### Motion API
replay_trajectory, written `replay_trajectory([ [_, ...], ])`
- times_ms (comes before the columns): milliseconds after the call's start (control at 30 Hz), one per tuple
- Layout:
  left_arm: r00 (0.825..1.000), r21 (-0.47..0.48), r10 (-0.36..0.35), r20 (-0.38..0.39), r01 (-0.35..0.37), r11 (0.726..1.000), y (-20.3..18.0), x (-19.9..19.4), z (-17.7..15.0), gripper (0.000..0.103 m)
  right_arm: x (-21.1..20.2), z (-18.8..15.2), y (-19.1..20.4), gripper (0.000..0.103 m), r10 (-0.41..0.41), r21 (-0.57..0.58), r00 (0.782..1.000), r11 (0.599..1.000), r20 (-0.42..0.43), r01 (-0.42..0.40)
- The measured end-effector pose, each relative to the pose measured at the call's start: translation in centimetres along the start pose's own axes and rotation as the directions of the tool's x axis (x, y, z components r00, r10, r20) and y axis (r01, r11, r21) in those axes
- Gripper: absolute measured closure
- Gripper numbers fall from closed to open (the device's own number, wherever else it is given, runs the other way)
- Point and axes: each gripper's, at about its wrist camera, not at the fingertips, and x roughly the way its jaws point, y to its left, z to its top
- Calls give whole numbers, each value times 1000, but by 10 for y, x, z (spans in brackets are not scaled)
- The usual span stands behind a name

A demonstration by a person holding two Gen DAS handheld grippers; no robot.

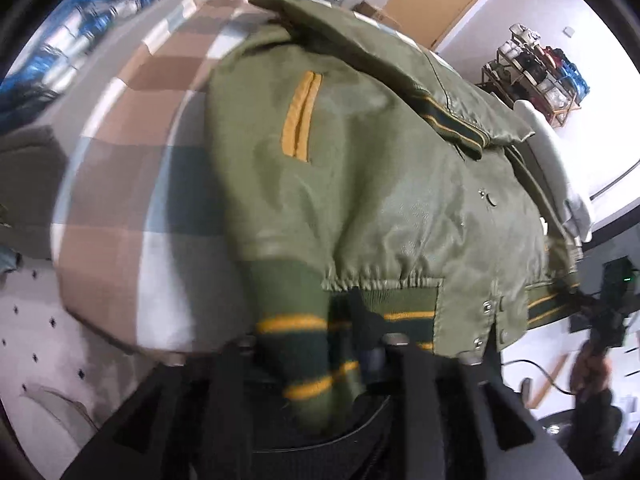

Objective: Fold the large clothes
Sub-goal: 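Lift the held cuff and fold the sleeve across the jacket front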

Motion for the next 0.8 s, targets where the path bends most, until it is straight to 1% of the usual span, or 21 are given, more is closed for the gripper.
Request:
replay_trajectory([
  [67, 1000, -11, -27, 4, 27, 1000, 0, 1, 1, 70, 7, 4, -3, 87, -7, 7, 1000, 1000, 8, 7],
  [133, 1000, -7, -18, 24, 19, 1000, 0, 2, -1, 75, 14, 4, 1, 87, -28, -15, 1000, 999, 12, 28],
  [167, 1000, -2, -7, 29, 7, 1000, -2, 1, -3, 91, 12, 2, 3, 89, -35, -31, 999, 999, 17, 35],
  [200, 999, 7, 12, 35, -12, 1000, -3, 0, -4, 94, 11, 1, 6, 90, -39, -46, 999, 998, 19, 39],
  [267, 999, 3, 14, 37, -15, 1000, -3, -2, -7, 96, 3, -6, 9, 92, -38, -71, 999, 997, 28, 40],
  [300, 999, 3, 21, 45, -22, 1000, -3, -4, -8, 97, -5, -8, 12, 93, -24, -81, 998, 996, 53, 28],
  [367, 997, 31, 50, 56, -51, 998, -6, -4, -12, 98, -21, -13, 17, 94, -15, -107, 995, 994, 100, 26],
  [400, 995, 67, 74, 66, -79, 995, -10, -3, -16, 98, -27, -14, 22, 95, -17, -121, 993, 992, 118, 31],
  [433, 994, 71, 84, 76, -89, 993, -10, -4, -20, 98, -30, -16, 25, 95, -11, -124, 993, 992, 119, 26],
  [533, 995, 55, 62, 74, -67, 996, -5, -9, -30, 99, -29, -26, 30, 95, 11, -118, 993, 993, 116, 3],
  [600, 995, 52, 68, 70, -72, 996, -4, -17, -35, 99, -23, -36, 28, 95, -2, -110, 996, 994, 87, 11],
  [633, 995, 60, 73, 67, -77, 995, -6, -22, -39, 99, -21, -40, 25, 95, 5, -98, 997, 995, 76, 3],
  [733, 994, 106, 83, 66, -89, 990, -20, -34, -31, 99, -27, -45, 23, 95, 36, -53, 996, 998, 80, -32],
  [767, 996, 111, 68, 61, -75, 991, -22, -36, -22, 99, -33, -41, 25, 95, 62, -40, 993, 997, 98, -58],
  [800, 998, 116, 29, 49, -35, 993, -25, -40, -7, 99, -39, -32, 29, 95, 87, -33, 990, 996, 113, -84],
])
